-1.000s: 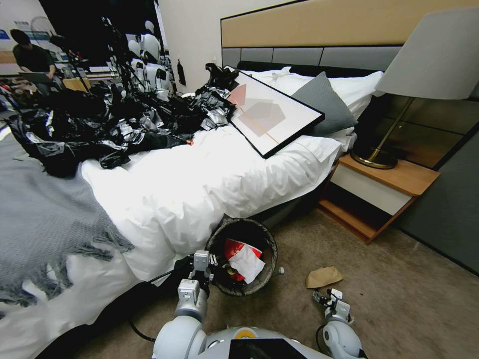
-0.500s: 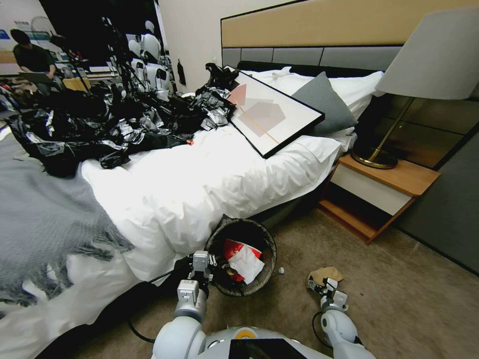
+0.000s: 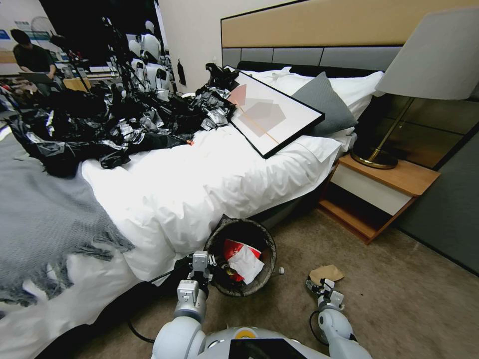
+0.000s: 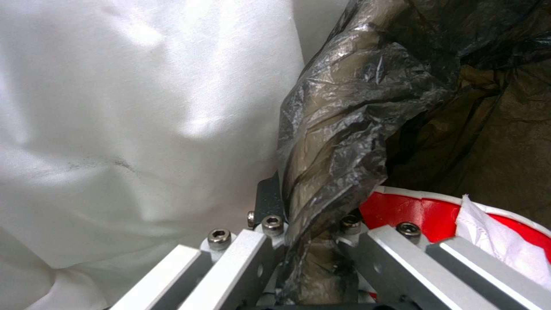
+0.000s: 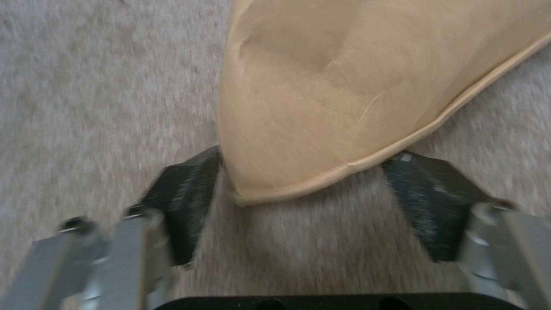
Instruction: Pick up the trash bin, then pick up the garbage from the floor and place it into the trash bin.
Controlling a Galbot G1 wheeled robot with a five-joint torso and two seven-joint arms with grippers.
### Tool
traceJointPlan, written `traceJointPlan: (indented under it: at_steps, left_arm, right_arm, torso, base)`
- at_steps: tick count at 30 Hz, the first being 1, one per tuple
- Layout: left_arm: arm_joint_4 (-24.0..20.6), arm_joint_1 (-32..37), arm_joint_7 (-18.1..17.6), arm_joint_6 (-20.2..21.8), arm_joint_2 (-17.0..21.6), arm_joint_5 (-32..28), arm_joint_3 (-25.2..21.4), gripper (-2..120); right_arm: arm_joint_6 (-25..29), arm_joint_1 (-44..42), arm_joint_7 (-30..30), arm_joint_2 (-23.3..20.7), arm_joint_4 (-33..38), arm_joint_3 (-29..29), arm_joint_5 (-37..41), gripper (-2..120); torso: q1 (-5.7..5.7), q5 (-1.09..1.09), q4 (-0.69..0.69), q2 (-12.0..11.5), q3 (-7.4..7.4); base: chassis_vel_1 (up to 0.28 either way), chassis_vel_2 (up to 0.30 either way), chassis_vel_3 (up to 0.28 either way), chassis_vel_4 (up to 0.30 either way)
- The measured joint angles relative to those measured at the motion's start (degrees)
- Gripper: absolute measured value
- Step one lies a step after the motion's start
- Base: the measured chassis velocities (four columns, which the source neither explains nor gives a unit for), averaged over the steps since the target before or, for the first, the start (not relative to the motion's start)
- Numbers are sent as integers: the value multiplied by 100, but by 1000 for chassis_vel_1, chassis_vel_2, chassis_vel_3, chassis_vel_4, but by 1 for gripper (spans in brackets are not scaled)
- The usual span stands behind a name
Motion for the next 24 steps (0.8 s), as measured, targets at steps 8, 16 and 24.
traceJointPlan:
  at_steps: [8,16,24]
  left_arm:
    - [1,9,-1,0,-13,19,-1,0]
    - [26,8,0,0,-13,38,-2,0]
    - [33,4,3,0,-2,38,4,0]
  right_arm:
    - [32,91,-25,-21,-5,1,9,34]
    - [213,99,-47,-44,-55,11,-84,1]
    - [325,89,-52,-62,-52,36,-147,0]
  torso:
    - [0,-1,0,0,0]
    - [0,-1,0,0,0]
    - [0,-1,0,0,0]
  base:
    - [0,0,0,0]
    - [0,0,0,0]
    - [0,0,0,0]
